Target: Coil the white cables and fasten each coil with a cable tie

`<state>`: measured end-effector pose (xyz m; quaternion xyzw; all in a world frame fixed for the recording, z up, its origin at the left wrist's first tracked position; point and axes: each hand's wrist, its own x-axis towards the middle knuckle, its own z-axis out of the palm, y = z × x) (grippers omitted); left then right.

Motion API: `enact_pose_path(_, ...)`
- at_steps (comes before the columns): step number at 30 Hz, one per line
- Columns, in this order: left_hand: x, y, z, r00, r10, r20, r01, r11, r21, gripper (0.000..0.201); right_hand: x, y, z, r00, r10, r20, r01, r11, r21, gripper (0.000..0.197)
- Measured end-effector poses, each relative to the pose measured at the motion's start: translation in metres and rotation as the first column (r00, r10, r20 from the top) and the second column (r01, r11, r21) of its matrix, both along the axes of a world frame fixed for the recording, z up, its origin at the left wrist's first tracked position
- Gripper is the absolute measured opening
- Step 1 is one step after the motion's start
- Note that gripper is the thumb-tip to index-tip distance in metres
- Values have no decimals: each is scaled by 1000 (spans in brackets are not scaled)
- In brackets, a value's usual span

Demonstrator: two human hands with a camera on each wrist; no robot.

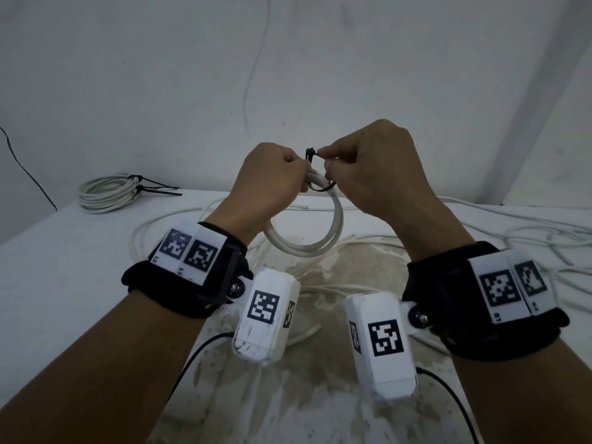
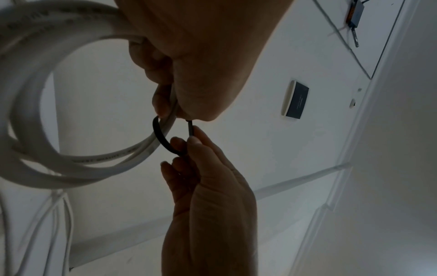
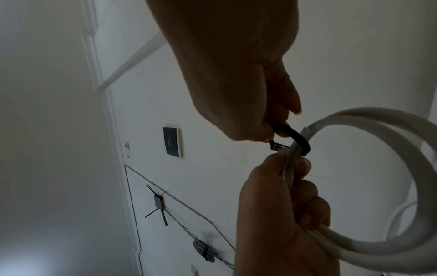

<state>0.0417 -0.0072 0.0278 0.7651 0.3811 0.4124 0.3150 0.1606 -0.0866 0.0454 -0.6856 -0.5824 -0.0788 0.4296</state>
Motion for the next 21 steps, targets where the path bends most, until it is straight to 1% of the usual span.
enact_pose_path(5, -1, -1, 1, 1000, -6, -20, 6, 1000, 23, 30, 1, 0, 0, 1000, 10, -20, -10, 1000, -12, 23)
enact_pose_path(7, -1, -2, 1, 998, 0, -64, 4, 998, 62, 31, 1, 0, 0, 1000, 4, -18, -4, 1000, -9, 22)
enact_pose_path(11, 1, -3, 0, 985, 39, -166, -18, 992, 124, 27, 1, 1, -2, 1000, -21, 3, 21, 999, -33, 23)
enact_pose_path(15, 3, -1, -2, 978, 59, -202, -30, 989, 146, 25, 2, 1, -3, 1000, -22, -15, 21, 997, -81, 23)
enact_pose_path(18, 3, 0, -3, 964, 79, -252, -28, 980, 199, 24, 2, 1, -3, 1000, -13, -18, 11, 994, -109, 22)
enact_pose_path(21, 4, 1, -4, 950, 89, -299, -12, 968, 250, 23, 3, 1, -3, 999, 1, -41, -6, 993, -115, 26)
